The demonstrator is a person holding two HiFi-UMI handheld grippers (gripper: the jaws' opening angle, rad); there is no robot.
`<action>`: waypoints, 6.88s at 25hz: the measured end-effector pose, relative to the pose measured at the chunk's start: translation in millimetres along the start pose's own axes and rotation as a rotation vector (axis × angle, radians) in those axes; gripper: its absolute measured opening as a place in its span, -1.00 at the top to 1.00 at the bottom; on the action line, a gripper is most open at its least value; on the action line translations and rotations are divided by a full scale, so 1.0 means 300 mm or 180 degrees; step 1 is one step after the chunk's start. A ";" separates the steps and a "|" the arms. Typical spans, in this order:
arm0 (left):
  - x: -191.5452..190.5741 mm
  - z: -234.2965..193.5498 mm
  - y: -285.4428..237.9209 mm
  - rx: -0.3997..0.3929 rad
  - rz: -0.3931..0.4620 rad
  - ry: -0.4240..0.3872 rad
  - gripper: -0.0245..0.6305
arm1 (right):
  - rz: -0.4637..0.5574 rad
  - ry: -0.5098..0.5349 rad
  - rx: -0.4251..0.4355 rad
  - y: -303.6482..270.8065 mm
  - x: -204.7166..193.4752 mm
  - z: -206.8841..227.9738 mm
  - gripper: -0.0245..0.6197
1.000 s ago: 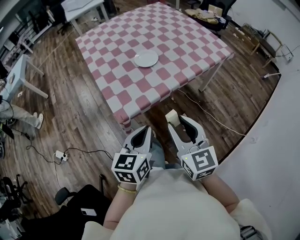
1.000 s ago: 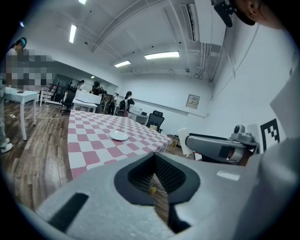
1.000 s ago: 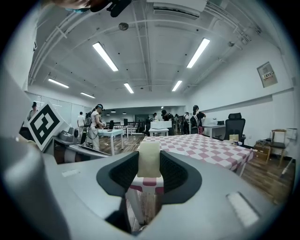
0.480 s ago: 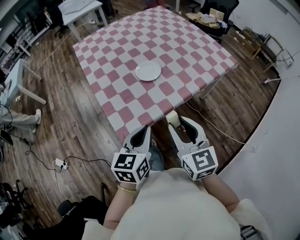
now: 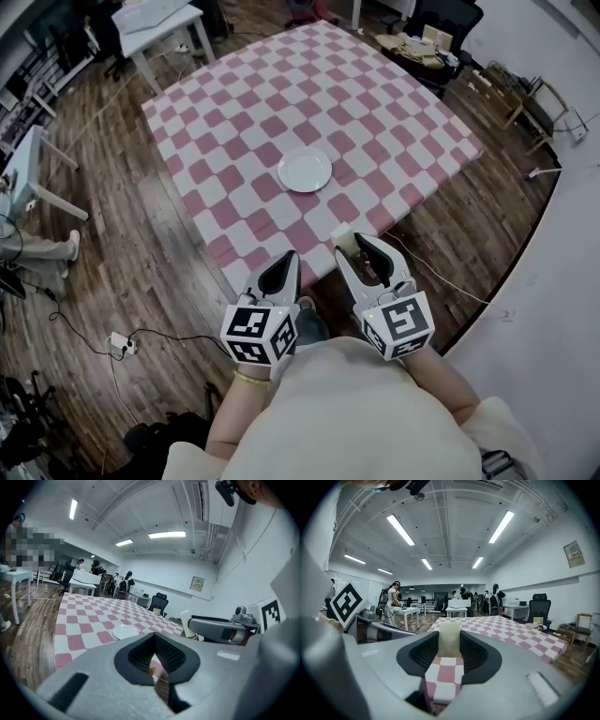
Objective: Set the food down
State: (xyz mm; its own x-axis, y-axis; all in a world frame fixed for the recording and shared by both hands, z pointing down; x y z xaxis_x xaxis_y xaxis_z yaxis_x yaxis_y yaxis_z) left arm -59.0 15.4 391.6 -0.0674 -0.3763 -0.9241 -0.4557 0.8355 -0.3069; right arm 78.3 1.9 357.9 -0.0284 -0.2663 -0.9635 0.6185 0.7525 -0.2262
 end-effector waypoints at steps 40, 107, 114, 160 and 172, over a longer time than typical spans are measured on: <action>0.041 -0.553 -0.538 0.0128 -0.0344 0.0310 0.92 | -0.0874 -0.0042 -0.0079 -0.877 -0.112 0.348 0.46; -0.008 -0.503 -0.494 0.0112 -0.0402 0.0332 0.92 | -0.1067 -0.0169 -0.0232 -0.855 -0.187 0.316 0.87; 0.004 -0.480 -0.437 0.0074 -0.0349 0.0262 0.92 | -0.0875 -0.0201 -0.0230 -0.792 -0.142 0.253 0.90; 0.007 -0.235 -0.218 -0.0268 -0.0181 -0.0130 0.92 | -0.0136 -0.0380 -0.0209 -0.329 -0.024 0.092 0.90; -0.032 -0.092 -0.131 0.0085 -0.0140 -0.0045 0.92 | -0.0153 -0.0385 0.0079 -0.183 -0.030 0.103 0.91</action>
State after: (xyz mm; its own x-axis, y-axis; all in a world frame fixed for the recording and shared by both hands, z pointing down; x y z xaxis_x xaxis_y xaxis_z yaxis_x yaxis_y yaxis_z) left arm -64.8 -24.9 418.7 -0.0352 -0.4074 -0.9126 -0.4340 0.8288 -0.3532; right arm 68.9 -55.7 383.3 0.0355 -0.3735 -0.9270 0.6381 0.7224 -0.2666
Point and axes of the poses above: the fingertips, and each gripper's own axes: y backward along the fingers, z to its right, x out of its top, the point moved 5 cm from there along y, backward along the fingers, and after that the axes turned 7 degrees about -y, right-handed, at the moved point
